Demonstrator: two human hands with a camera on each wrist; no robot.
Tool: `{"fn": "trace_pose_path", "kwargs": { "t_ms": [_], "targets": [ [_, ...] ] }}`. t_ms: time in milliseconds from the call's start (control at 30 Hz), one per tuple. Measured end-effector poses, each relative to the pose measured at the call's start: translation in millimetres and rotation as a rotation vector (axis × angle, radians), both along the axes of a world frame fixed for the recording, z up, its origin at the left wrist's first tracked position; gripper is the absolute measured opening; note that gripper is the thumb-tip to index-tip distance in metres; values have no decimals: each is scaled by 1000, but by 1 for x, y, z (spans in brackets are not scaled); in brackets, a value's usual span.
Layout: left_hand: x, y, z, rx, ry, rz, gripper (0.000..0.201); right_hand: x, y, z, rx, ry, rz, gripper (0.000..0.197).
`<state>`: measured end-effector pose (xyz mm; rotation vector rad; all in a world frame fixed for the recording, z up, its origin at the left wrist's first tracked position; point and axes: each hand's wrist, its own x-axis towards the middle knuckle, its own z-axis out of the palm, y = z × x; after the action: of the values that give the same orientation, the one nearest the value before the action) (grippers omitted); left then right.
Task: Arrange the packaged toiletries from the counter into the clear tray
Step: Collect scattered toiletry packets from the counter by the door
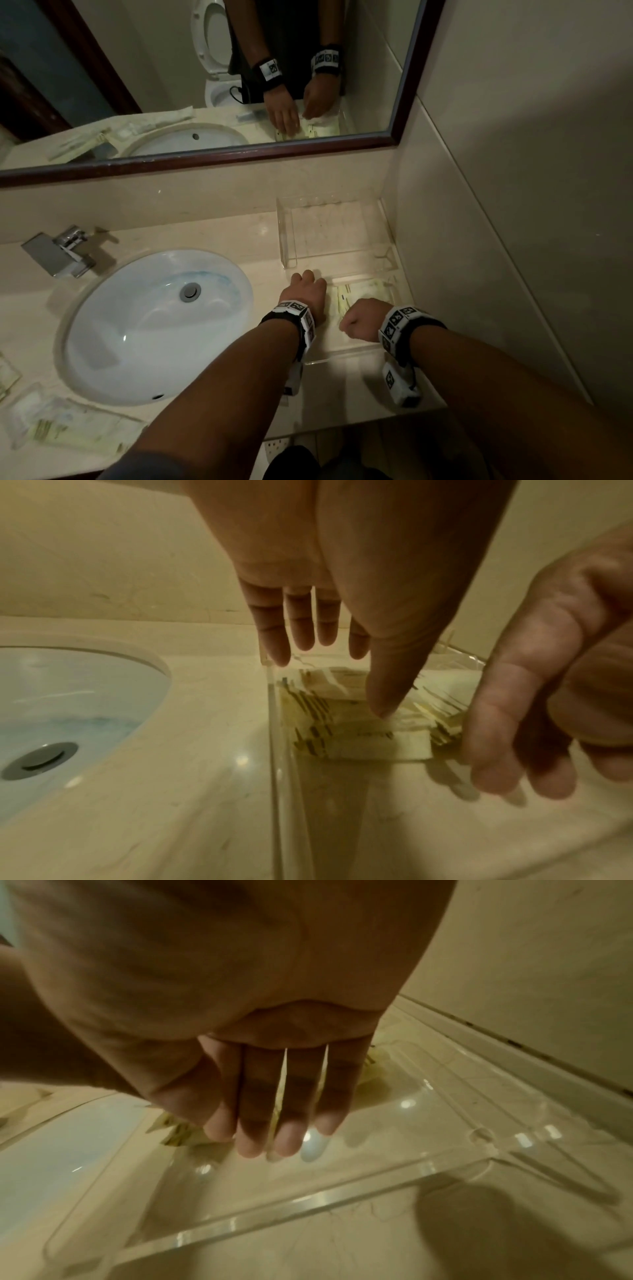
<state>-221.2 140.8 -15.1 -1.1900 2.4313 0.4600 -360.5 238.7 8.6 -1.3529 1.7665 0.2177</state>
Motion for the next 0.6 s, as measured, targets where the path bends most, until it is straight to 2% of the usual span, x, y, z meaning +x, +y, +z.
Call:
{"fn": "trace_pose_path", "kwargs": {
  "t_ms": [133,267,333,600],
  "targets": [
    [4,-3,0,7,4,6,57,15,-1,3,8,-53,20,27],
    [7,-4,-2,40,-3,26,52,30,-5,10,67,-20,238,41],
    [8,-4,-2,52,-8,27,53,34,-8,10,91,4,287,47],
    [4,-9,0,47,-9,20,47,27,-17,-7,112,65,257,62]
  ]
}}
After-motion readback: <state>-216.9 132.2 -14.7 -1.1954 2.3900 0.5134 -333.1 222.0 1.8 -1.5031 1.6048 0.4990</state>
